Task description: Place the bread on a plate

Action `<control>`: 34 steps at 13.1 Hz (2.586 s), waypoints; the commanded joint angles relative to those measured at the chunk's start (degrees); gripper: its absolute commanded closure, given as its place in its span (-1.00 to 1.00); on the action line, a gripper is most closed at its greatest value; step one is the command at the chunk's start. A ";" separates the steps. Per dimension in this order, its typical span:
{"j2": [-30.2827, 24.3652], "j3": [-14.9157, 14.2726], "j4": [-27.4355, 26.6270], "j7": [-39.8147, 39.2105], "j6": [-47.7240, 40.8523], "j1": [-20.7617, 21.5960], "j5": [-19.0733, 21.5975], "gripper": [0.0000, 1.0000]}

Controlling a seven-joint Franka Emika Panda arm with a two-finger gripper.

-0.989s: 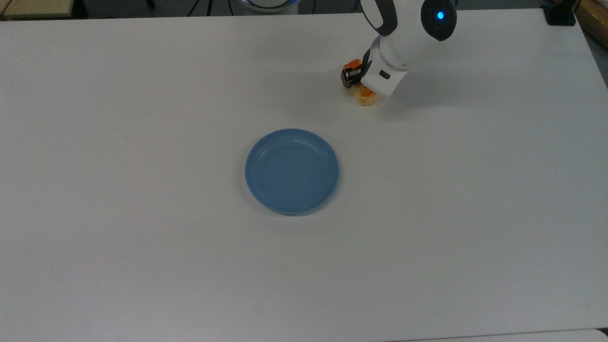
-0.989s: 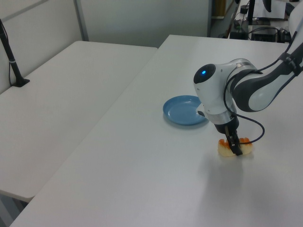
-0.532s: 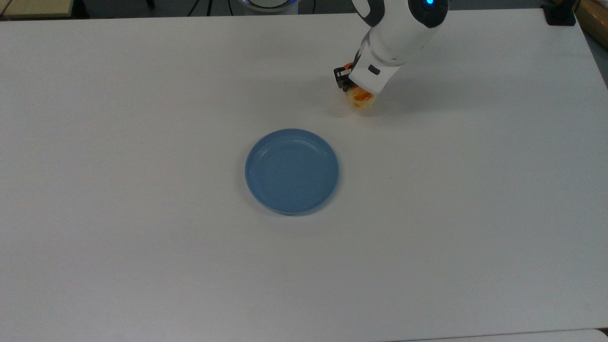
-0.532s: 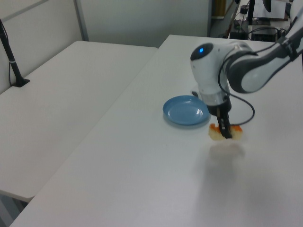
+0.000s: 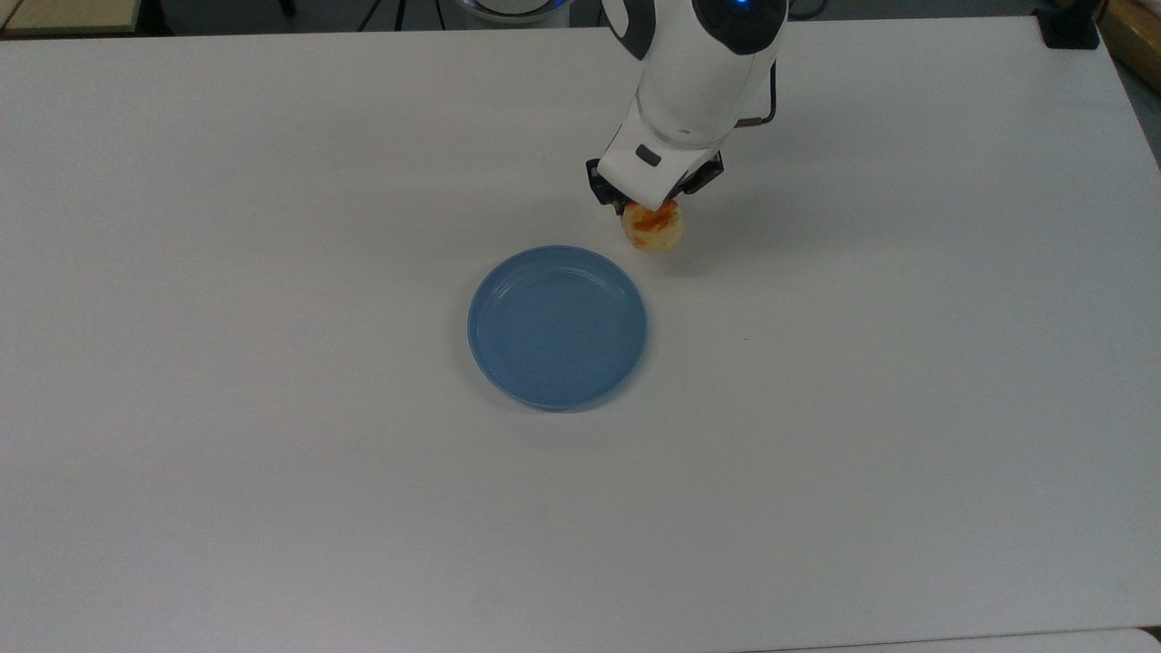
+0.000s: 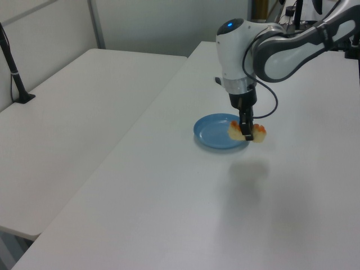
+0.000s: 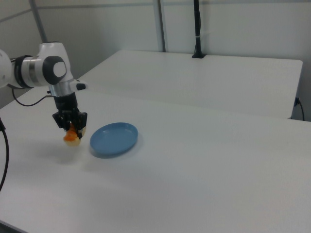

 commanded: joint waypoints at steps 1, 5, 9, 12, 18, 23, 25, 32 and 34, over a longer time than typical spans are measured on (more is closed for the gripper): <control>7.98 0.31 10.33 -0.69 -1.77 -2.41 -1.28 0.16; 13.70 -0.13 17.20 -0.34 -1.78 -4.96 -2.94 0.15; 18.79 -1.01 22.47 -0.25 -1.78 -6.02 -4.79 0.13; 20.65 -1.01 23.97 1.32 -1.69 -5.93 -5.41 -0.09; 17.42 -0.92 23.45 1.68 -2.39 -6.02 -5.85 -1.00; 8.19 -0.74 17.84 2.39 -3.89 -7.77 -5.58 -1.00; 3.62 -0.66 14.68 1.86 -3.89 -8.83 -5.32 -1.00; -6.76 -0.66 8.16 1.69 -3.89 -11.55 -2.96 -1.00; -9.92 -0.92 7.37 -0.41 -4.15 -12.69 -0.76 -1.00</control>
